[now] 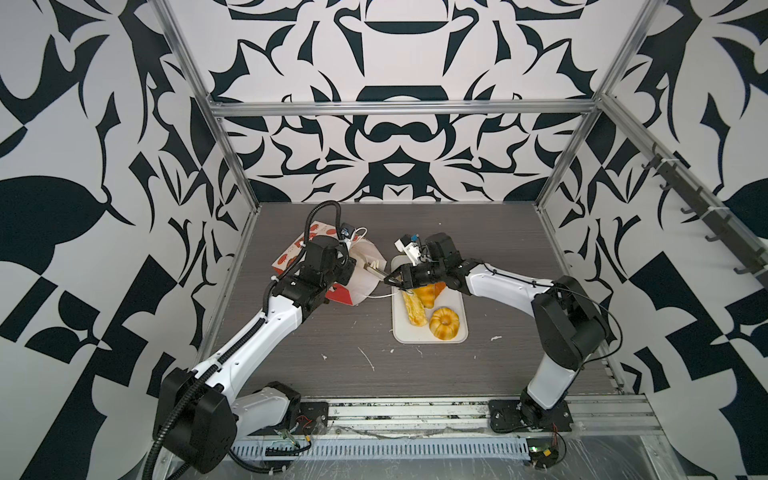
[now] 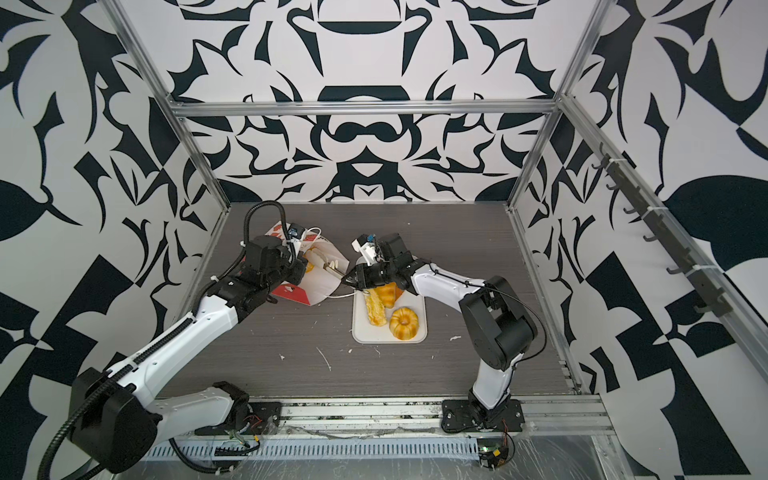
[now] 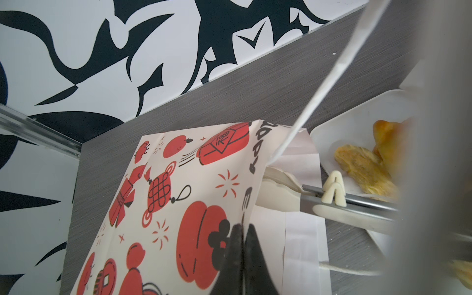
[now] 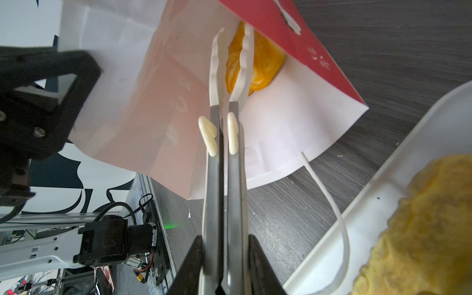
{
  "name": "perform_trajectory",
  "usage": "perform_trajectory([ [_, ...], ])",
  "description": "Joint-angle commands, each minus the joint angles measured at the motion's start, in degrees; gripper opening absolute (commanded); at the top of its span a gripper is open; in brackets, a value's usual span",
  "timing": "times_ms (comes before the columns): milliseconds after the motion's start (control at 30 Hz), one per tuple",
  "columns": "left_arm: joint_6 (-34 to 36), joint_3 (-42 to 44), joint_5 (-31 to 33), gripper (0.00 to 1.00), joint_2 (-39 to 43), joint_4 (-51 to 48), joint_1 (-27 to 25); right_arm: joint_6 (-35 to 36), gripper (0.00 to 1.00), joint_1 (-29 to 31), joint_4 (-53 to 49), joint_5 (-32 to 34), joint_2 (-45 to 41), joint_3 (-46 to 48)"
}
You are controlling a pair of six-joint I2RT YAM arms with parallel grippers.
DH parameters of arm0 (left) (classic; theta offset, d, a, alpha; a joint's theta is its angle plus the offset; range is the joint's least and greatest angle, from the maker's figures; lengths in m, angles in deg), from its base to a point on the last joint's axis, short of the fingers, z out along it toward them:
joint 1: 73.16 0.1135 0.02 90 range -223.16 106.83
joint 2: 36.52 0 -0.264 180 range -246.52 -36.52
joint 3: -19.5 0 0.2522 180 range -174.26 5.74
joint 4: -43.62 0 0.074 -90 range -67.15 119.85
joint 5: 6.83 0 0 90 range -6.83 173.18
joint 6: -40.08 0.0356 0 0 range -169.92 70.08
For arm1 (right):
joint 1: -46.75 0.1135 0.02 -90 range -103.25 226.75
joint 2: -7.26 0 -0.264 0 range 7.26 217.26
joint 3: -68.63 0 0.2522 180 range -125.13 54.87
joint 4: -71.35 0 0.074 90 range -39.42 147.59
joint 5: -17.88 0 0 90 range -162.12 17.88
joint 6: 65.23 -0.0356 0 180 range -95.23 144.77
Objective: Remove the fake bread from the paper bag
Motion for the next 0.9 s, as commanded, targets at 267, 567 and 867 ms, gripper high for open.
perform_trajectory([
  [267,-0.34,1.05,-1.15,0.00,0.97,1.19,-0.02,0.84,0.35,-0.05,0.88,-1.61,-1.23,-2.21],
  [567,-0.41,1.16,-1.22,0.00,1.10,1.19,-0.03,-0.56,0.35,-0.64,3.74,-1.05,-2.72,-0.19],
  [867,-0.47,1.34,-1.26,0.00,1.09,1.36,-0.06,-0.12,0.35,-1.39,3.48,-0.38,-4.18,0.69],
])
